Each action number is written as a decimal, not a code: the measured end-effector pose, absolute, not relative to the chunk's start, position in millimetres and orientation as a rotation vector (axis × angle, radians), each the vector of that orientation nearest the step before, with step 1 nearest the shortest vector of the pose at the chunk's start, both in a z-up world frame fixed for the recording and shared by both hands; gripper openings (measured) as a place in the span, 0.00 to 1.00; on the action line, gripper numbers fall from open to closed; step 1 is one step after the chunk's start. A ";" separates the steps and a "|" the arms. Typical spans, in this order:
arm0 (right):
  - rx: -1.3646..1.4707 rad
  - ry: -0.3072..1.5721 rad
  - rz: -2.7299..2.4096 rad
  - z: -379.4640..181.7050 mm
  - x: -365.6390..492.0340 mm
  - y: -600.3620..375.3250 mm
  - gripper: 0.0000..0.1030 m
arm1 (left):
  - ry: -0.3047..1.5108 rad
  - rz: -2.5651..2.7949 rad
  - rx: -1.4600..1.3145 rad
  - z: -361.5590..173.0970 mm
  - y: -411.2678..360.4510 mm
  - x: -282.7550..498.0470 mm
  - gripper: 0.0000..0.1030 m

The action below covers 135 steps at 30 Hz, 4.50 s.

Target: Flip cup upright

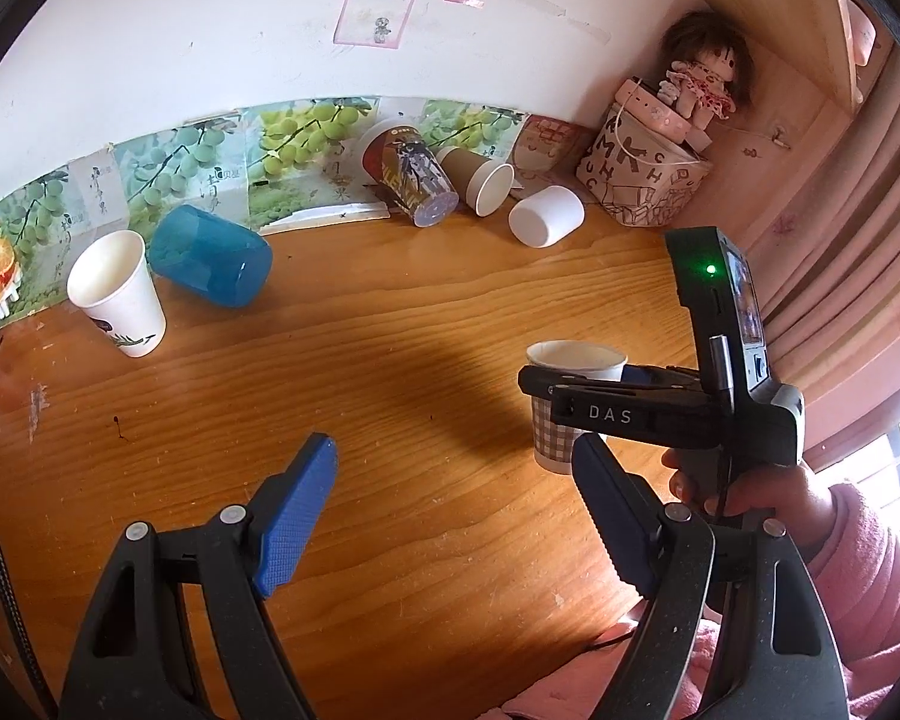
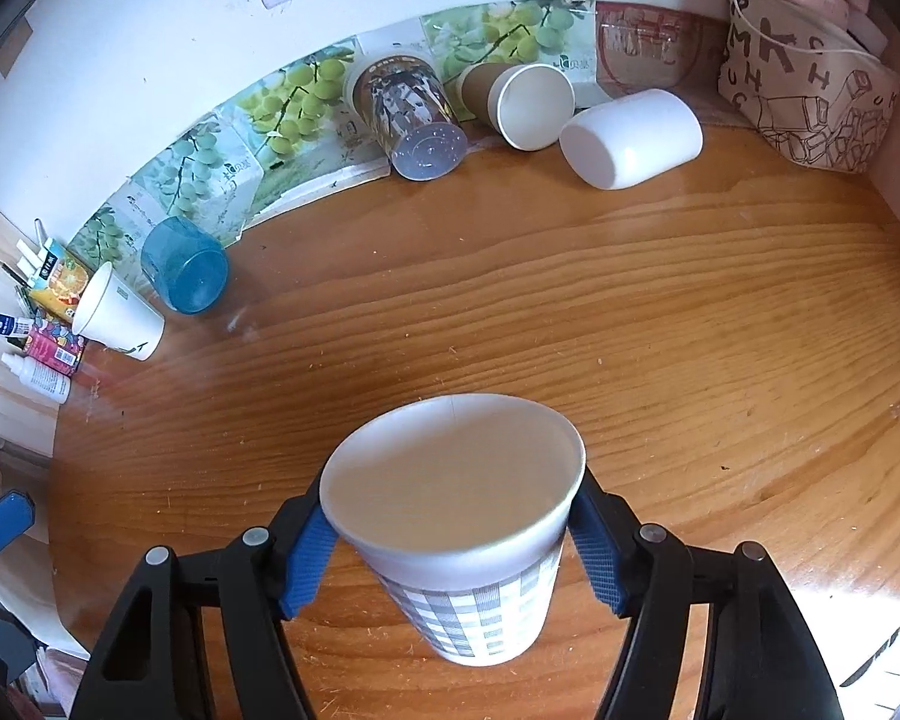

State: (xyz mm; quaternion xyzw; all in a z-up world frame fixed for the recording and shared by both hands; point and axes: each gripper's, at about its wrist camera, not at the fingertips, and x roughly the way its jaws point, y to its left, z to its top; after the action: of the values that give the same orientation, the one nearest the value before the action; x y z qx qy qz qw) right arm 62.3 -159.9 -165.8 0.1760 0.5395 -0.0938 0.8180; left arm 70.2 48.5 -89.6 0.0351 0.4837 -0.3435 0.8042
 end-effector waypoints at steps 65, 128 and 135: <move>0.152 0.860 -0.007 -57.3 -28.2 -130.0 0.80 | 0.867 -0.408 -0.003 -41.4 49.2 23.1 0.81; 0.185 0.523 -0.063 31.1 -74.3 -173.1 1.00 | 0.499 -0.091 0.028 33.3 1.1 -29.1 1.00; 0.206 0.524 -0.091 30.2 -74.4 -179.4 1.00 | 0.492 -0.115 0.032 33.7 -1.9 -27.7 1.00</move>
State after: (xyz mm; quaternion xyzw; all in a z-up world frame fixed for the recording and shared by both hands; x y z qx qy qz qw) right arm -74.4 -179.4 30.2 0.1017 0.2585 -0.0449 0.9596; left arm -27.7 -1.9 33.7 0.0156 0.2432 -0.0568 0.9682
